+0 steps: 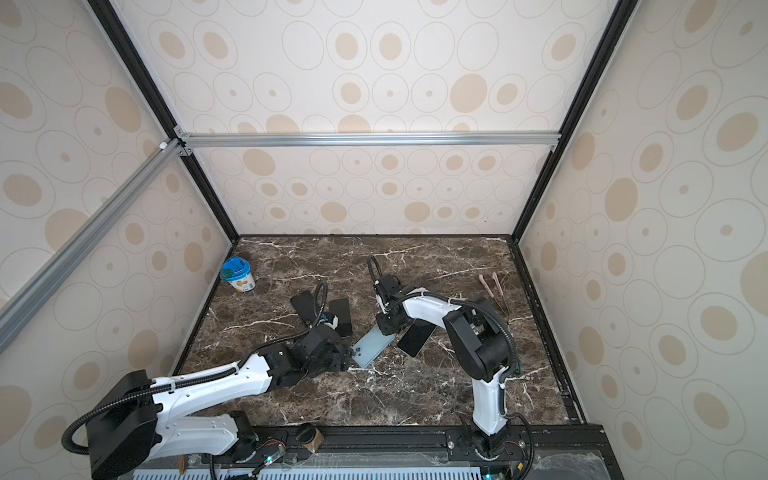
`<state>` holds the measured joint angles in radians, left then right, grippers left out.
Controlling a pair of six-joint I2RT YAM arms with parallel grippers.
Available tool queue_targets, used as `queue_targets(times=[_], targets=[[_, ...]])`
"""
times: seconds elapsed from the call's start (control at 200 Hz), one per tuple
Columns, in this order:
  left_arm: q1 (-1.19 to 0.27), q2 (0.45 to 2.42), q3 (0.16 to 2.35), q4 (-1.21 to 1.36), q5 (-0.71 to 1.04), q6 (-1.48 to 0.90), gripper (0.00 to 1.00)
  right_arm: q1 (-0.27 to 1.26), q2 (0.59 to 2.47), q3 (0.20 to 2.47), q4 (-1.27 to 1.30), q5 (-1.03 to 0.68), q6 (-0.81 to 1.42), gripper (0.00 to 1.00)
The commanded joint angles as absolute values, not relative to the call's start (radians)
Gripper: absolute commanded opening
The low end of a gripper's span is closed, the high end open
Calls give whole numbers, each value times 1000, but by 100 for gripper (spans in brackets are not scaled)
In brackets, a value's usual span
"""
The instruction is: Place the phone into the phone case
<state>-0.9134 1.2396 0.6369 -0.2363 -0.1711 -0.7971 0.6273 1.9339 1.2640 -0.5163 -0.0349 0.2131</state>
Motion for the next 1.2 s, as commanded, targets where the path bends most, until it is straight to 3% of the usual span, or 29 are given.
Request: queue_targets(times=[0.0, 0.345, 0.59, 1.195], targets=[[-900, 1226, 636, -212, -181, -803, 77, 632, 1961, 1276, -581, 43, 268, 13], [-784, 1181, 604, -85, 46, -744, 78, 623, 1942, 1276, -621, 170, 352, 0], [-714, 1161, 571, 2, 199, -742, 75, 593, 1937, 1270, -637, 201, 397, 0], [-668, 1303, 651, 18, 181, -719, 71, 574, 1955, 1289, -618, 149, 440, 0]])
